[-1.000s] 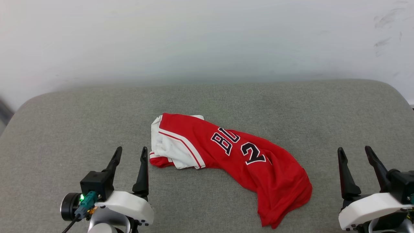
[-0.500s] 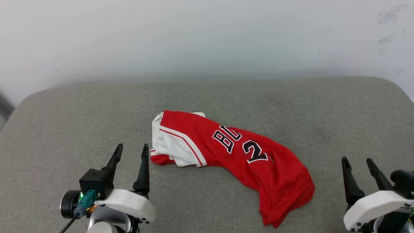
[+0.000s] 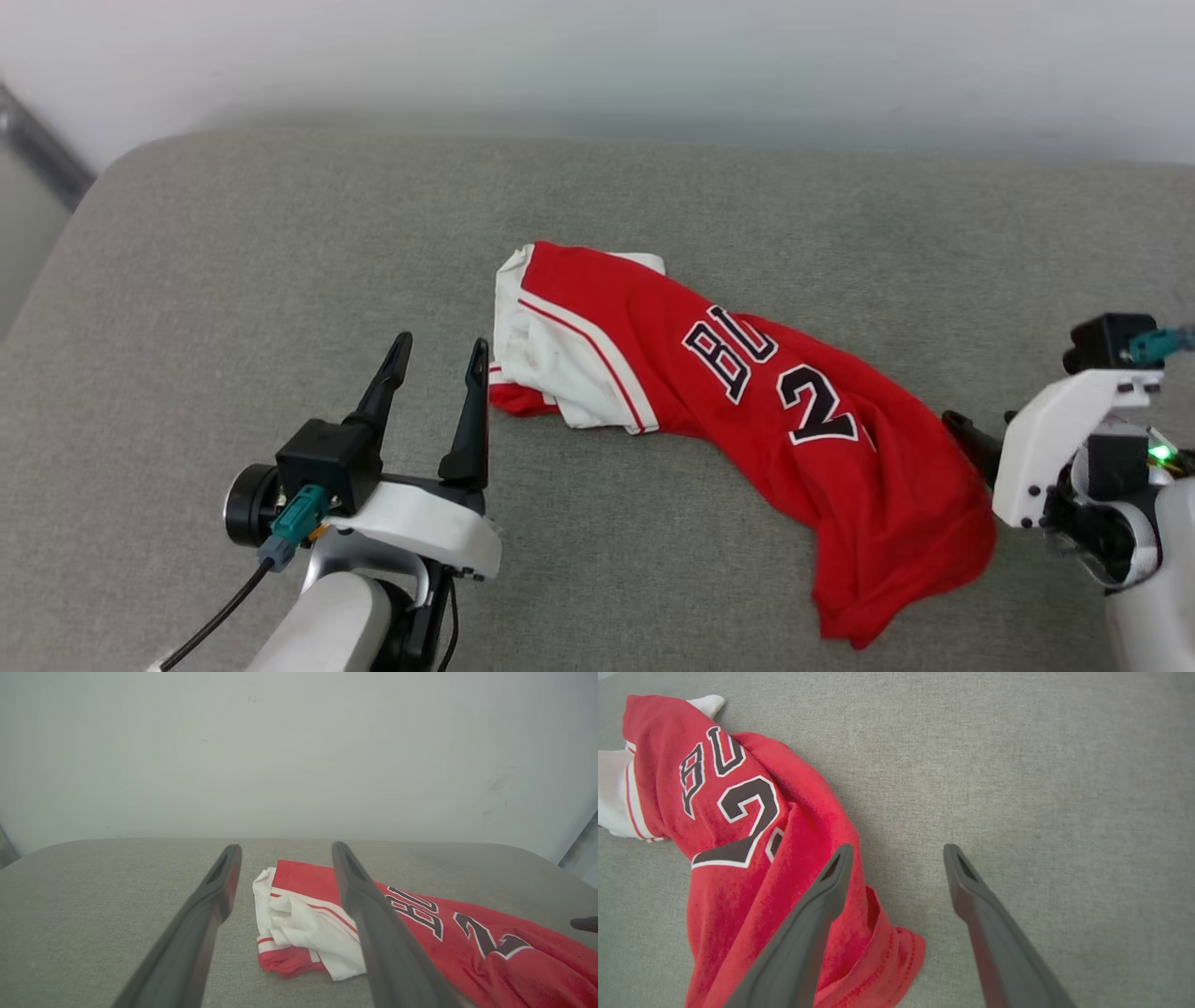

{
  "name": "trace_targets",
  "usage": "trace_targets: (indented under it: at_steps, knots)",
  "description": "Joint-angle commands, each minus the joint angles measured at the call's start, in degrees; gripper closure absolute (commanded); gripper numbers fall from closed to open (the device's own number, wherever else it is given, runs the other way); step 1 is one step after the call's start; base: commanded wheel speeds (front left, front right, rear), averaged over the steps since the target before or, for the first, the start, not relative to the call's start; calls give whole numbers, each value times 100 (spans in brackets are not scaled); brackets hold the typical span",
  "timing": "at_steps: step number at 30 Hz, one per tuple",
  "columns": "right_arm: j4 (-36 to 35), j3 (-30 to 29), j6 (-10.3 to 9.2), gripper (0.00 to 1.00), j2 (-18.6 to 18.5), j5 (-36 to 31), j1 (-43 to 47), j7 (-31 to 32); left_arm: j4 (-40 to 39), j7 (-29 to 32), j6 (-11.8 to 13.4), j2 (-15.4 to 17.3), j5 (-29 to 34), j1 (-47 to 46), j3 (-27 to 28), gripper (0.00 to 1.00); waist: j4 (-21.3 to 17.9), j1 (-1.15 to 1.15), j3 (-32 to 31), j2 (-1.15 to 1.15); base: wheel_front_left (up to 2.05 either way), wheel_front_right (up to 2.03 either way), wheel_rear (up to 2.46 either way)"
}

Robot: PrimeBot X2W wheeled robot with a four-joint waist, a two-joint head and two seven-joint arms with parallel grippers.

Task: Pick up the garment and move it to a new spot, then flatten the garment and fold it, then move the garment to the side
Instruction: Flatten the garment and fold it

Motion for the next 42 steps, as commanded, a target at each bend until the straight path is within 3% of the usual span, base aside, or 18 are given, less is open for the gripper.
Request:
trace_targets:
  at_steps: [1,8,13,15,16,24,26,30,36,42]
  knots:
    - [150,181,-1,0,-127,73,-249,150,36,-34,-26,-59,40,-130,-24,0,272,-1,285,0,0,0,0]
    - [1078,974,-1,0,-438,411,-922,488,215,-139,-81,-232,49,-364,-84,0,516,-1,551,0,0,0,0]
    - [1854,1419,0,0,-411,698,-880,816,338,-184,-104,-283,9,-377,-77,0,539,-1,555,0,0,0,0]
    - [2002,1534,0,75,-396,816,-895,890,389,-199,-105,-277,-11,-348,-55,0,506,-1,510,0,0,0,0]
    - [2000,1567,0,100,-404,868,-943,833,406,-202,-101,-269,-7,-322,-51,0,481,-1,484,0,0,0,0]
    - [1261,1767,-1,100,-702,904,-1450,-40,463,-206,-50,-161,-77,-94,50,0,158,-1,132,0,0,0,0]
    - [585,1653,-1,100,-827,781,-1188,-313,436,-172,-8,-76,-137,98,93,0,-76,-1,-126,0,0,0,0]
    - [-95,1343,-1,100,-839,596,-673,-366,401,-139,37,-30,-187,246,105,0,-238,-1,-296,0,0,0,0]
    - [-1454,679,-1,100,-360,223,1198,118,321,-36,93,52,-268,529,120,0,-506,-1,-534,0,0,0,0]
    - [-1546,682,0,100,410,92,2794,518,308,70,97,126,-318,660,84,0,-601,-1,-663,0,0,0,0]
